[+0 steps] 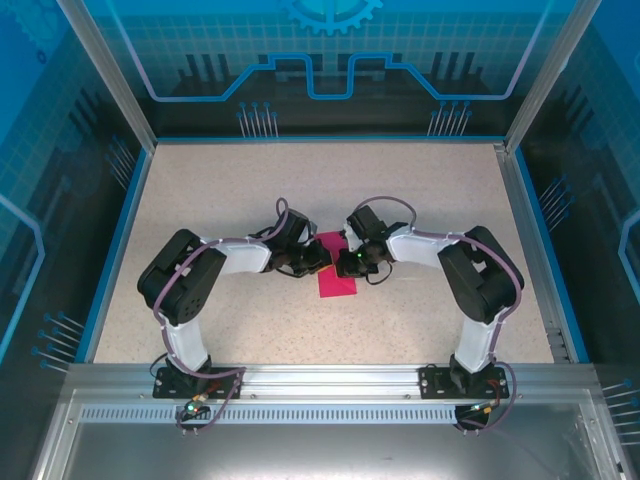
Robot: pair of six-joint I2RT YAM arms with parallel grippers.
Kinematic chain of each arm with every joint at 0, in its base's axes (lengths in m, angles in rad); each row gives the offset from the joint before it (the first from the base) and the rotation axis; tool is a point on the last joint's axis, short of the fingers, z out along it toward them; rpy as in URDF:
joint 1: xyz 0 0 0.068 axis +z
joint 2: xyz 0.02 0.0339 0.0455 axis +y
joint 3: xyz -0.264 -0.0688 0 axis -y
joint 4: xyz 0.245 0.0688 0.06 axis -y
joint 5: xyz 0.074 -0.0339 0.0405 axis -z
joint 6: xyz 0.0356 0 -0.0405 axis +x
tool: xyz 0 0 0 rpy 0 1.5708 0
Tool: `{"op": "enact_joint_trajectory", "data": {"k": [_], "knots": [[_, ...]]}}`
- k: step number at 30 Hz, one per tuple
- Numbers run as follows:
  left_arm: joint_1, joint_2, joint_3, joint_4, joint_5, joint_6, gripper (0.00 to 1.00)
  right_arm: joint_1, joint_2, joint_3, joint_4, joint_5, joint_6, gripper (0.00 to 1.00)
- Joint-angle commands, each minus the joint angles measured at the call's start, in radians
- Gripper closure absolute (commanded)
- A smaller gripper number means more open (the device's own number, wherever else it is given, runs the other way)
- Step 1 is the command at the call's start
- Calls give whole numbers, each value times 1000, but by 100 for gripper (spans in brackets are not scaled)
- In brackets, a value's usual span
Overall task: Fold a paper plane with a square sheet of paper (pick it up from the middle)
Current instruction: Fold the triangle a second time at the center of the table.
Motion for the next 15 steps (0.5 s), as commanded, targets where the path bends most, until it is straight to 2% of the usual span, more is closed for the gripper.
{"op": "enact_joint_trajectory", "data": {"k": [1,10,15], "knots": [[-1,-21,-19,14,22,0,88,5,23,26,-25,11,12,92],[-1,29,-9,0,6,-6,89,5,-8,5,37,-94,-13,92],[-1,43,0,-30,-12,-2,89,6,-21,-11,21,-105,-48,92]]}}
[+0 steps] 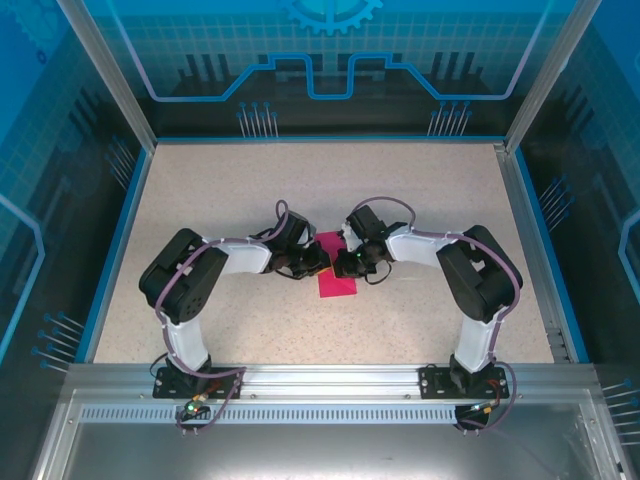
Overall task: Fold a paper plane with a square sheet of paper (pick it up from the middle)
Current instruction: Fold the triangle a second time at the center of the table.
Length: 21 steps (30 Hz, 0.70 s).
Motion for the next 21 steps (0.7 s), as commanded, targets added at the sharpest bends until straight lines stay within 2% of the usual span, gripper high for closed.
{"op": "enact_joint_trajectory", "data": {"k": [1,12,21], "knots": [[-1,31,6,-32,-13,4,89,7,-22,-17,-2,-46,-35,92],[-1,51,35,-94,-50,-1,90,14,-44,-40,-21,-22,-50,92],[-1,59,50,-149,-82,2,89,11,4,-28,-67,4,-51,92]]}}
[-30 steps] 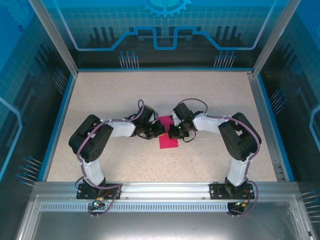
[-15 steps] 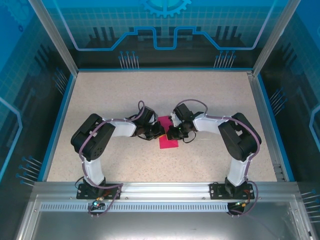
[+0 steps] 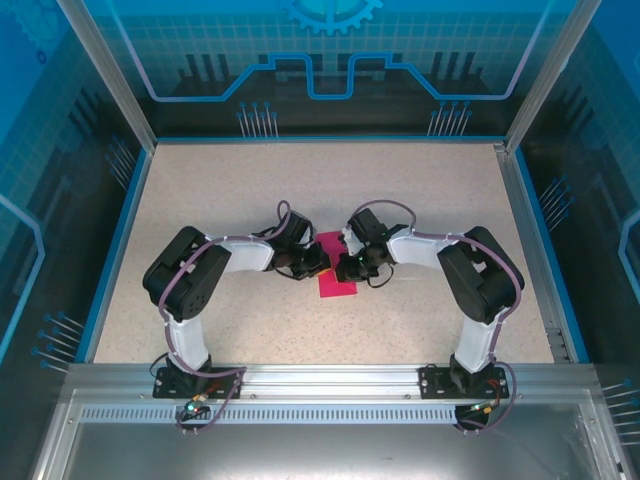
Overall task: Fold a paper plane with a square sheet of paper (pick it up from the middle)
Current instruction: Fold the triangle a second time at the center of the table.
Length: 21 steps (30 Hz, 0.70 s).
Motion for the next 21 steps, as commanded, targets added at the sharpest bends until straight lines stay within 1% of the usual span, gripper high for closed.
{"op": "enact_joint_trajectory", "data": {"k": [1,10,21], "knots": [[-1,35,15,-93,-73,5,89,8,11,-4,-52,12,-18,92],[-3,50,29,-133,-99,4,89,2,-45,-39,-134,17,-86,92],[-1,60,36,-150,-106,5,89,-31,-100,-116,-140,14,-97,92]]}}
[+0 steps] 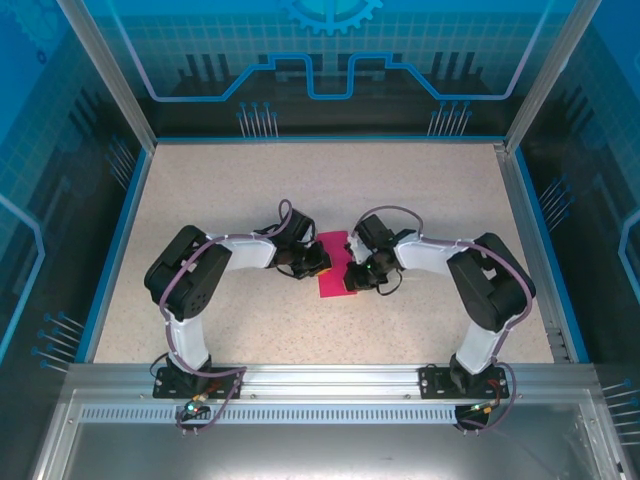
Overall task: Fold a paper plane with a square sheet of paper (pick it up from the middle)
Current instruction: Fold the triangle a second time at the center of the table.
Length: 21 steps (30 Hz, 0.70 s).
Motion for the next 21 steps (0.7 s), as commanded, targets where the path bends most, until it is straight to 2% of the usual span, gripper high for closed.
{"op": "enact_joint_trajectory", "data": {"k": [1,13,17,21], "knots": [[2,49,-2,-84,-93,4,89,-25,-25,-40,-69,-1,-18,92],[2,48,3,-90,-93,14,90,-72,-84,-129,-19,-138,-14,92],[2,47,3,-89,-93,16,90,-70,-129,-69,-3,-176,0,90],[2,48,3,-85,-90,13,90,-55,-75,18,-14,-152,-8,89]]}}
